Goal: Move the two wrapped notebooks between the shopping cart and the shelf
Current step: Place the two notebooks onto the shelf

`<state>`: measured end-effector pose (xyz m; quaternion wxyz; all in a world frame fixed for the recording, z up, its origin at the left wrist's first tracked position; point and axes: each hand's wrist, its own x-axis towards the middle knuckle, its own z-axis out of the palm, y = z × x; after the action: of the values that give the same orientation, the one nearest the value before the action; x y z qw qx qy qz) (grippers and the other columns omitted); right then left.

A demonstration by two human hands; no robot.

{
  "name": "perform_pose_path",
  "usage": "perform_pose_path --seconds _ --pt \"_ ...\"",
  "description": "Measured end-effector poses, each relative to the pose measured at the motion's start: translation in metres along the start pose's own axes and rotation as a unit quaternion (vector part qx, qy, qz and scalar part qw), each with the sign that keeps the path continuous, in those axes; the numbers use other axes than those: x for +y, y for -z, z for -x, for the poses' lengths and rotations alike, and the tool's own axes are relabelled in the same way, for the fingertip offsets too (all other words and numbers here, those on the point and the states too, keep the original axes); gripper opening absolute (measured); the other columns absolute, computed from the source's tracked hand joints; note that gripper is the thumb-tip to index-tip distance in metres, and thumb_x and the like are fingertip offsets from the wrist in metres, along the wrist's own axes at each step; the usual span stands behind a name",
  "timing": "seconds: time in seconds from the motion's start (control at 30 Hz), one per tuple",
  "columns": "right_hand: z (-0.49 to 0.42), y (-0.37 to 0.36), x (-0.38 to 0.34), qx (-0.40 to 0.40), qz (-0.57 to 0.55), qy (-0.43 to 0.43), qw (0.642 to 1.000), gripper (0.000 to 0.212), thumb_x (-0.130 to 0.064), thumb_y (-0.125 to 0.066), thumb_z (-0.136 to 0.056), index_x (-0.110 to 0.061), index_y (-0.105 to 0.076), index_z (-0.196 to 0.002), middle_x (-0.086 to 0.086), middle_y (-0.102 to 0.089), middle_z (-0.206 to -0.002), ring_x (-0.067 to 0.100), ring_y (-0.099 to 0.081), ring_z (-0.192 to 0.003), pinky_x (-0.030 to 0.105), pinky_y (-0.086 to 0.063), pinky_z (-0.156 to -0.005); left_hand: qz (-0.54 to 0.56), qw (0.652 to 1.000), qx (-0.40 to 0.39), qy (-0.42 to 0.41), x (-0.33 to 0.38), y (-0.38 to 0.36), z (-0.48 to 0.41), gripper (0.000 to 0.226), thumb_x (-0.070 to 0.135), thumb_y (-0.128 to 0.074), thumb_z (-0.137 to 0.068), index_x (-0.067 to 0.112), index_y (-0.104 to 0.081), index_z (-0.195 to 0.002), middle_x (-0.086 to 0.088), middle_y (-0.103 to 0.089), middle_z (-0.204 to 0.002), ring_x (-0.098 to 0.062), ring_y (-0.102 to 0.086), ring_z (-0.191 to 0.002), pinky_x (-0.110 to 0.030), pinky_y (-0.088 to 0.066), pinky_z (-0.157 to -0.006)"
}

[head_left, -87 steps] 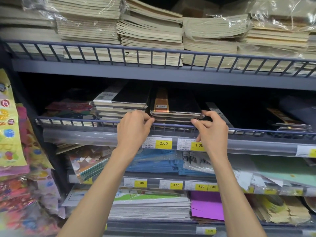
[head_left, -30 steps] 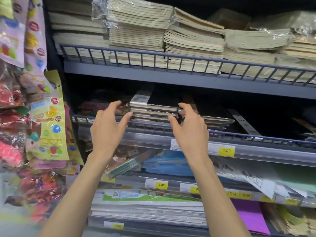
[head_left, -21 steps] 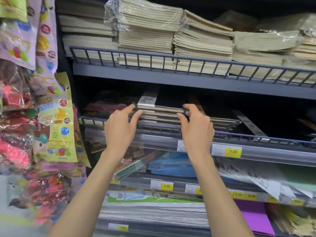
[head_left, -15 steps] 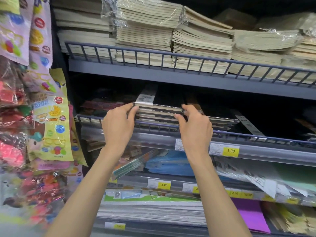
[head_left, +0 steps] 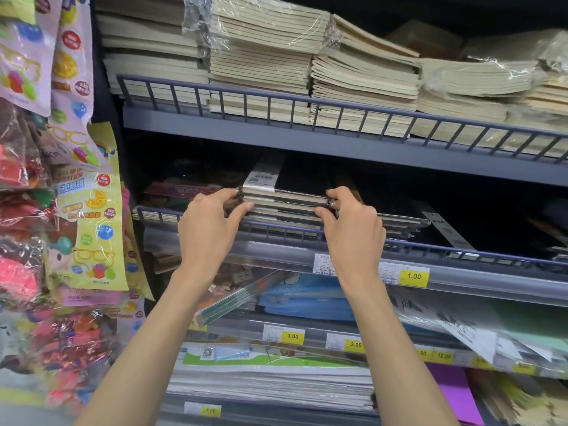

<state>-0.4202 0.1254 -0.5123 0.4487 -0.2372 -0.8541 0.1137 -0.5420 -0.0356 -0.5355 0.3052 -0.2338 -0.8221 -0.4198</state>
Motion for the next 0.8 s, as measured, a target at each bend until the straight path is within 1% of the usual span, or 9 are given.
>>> perform_pose_path --seconds 0.13,0.3,0.37,0.43,0.47,0.53,0.6,0.7,0.8 --pt "0.006 0.001 0.002 0.001 0.009 0.019 1.0 0.044 -0.032 -0.077 -0.086 -0.019 -0.06 -0.125 0.003 -0.072 -0.099 0.027 -0.07 -0.085 0.038 -0.056 -0.066 -0.014 1.0 -0.003 -0.005 -0.005 0.001 -0.002 0.037 0.048 -0.07 -0.087 0.02 -0.076 -0.11 -0.003 -0.076 -0.093 -0.026 -0.067 -0.099 -0.038 -0.053 -0.07" --pt "0.011 -0.012 0.008 0.024 0.0 0.027 0.999 0.046 -0.024 -0.078 -0.086 -0.019 -0.058 -0.127 0.0 -0.068 -0.107 0.024 -0.069 -0.081 0.034 -0.054 -0.059 -0.023 1.0 -0.006 0.001 -0.005 -0.003 -0.003 0.027 0.043 -0.074 -0.086 0.019 -0.078 -0.099 0.002 -0.075 -0.085 -0.022 -0.067 -0.088 -0.031 -0.048 -0.063" --pt "0.012 -0.015 0.01 0.036 -0.01 0.024 0.999 0.045 -0.023 -0.079 -0.085 -0.017 -0.06 -0.126 0.0 -0.07 -0.108 0.024 -0.069 -0.078 0.032 -0.052 -0.058 -0.026 1.0 0.006 0.0 -0.001 -0.003 0.003 0.026 0.041 -0.074 -0.086 0.019 -0.078 -0.098 0.005 -0.067 -0.078 -0.023 -0.065 -0.086 -0.029 -0.04 -0.061" --pt "0.013 -0.017 0.011 0.043 -0.008 0.028 0.999 0.043 -0.021 -0.079 -0.085 -0.015 -0.062 -0.123 0.001 -0.07 -0.106 0.023 -0.069 -0.074 0.027 -0.048 -0.056 -0.024 0.999 0.02 0.009 0.001 -0.003 0.007 0.026 0.039 -0.075 -0.086 0.017 -0.078 -0.099 0.008 -0.052 -0.078 -0.025 -0.063 -0.089 -0.03 -0.037 -0.063" --pt "0.013 -0.018 0.011 0.046 -0.005 0.031 0.998 0.042 -0.021 -0.079 -0.085 -0.015 -0.062 -0.122 0.001 -0.07 -0.105 0.023 -0.068 -0.072 0.026 -0.046 -0.055 -0.021 0.999 0.024 0.011 0.001 -0.003 0.009 0.026 0.038 -0.075 -0.086 0.017 -0.078 -0.099 0.009 -0.049 -0.078 -0.025 -0.063 -0.091 -0.03 -0.037 -0.064" --pt "0.012 -0.018 0.01 0.043 -0.005 0.03 0.999 0.04 -0.02 -0.079 -0.085 -0.015 -0.062 -0.121 0.001 -0.07 -0.103 0.023 -0.068 -0.072 0.027 -0.047 -0.056 -0.019 0.999 0.029 0.008 0.002 -0.003 0.01 0.026 0.039 -0.075 -0.086 0.016 -0.078 -0.098 0.007 -0.055 -0.076 -0.024 -0.062 -0.09 -0.03 -0.035 -0.063" --pt "0.009 -0.018 0.01 0.039 -0.015 0.019 0.999 0.038 -0.016 -0.077 -0.086 -0.014 -0.061 -0.121 0.002 -0.069 -0.105 0.024 -0.068 -0.077 0.032 -0.053 -0.06 -0.032 0.999 0.029 0.008 0.004 -0.006 0.009 0.027 0.042 -0.073 -0.087 0.019 -0.078 -0.098 -0.001 -0.066 -0.08 -0.022 -0.062 -0.088 -0.029 -0.034 -0.062" --pt "0.01 -0.02 0.011 0.037 -0.027 0.006 0.999 0.037 -0.014 -0.076 -0.088 -0.012 -0.06 -0.121 0.003 -0.069 -0.107 0.023 -0.067 -0.075 0.033 -0.055 -0.064 -0.034 0.999 0.029 0.024 0.005 -0.008 0.01 0.027 0.045 -0.07 -0.088 0.022 -0.078 -0.099 -0.005 -0.069 -0.085 -0.023 -0.062 -0.093 -0.03 -0.035 -0.063" --pt "0.01 -0.023 0.011 0.036 -0.029 0.007 0.999 0.037 -0.013 -0.075 -0.088 -0.012 -0.06 -0.122 0.001 -0.07 -0.11 0.021 -0.067 -0.071 0.031 -0.053 -0.064 -0.029 0.999 0.027 0.026 0.005 -0.007 0.01 0.024 0.042 -0.07 -0.089 0.02 -0.078 -0.098 -0.001 -0.068 -0.081 -0.024 -0.061 -0.097 -0.032 -0.038 -0.065"
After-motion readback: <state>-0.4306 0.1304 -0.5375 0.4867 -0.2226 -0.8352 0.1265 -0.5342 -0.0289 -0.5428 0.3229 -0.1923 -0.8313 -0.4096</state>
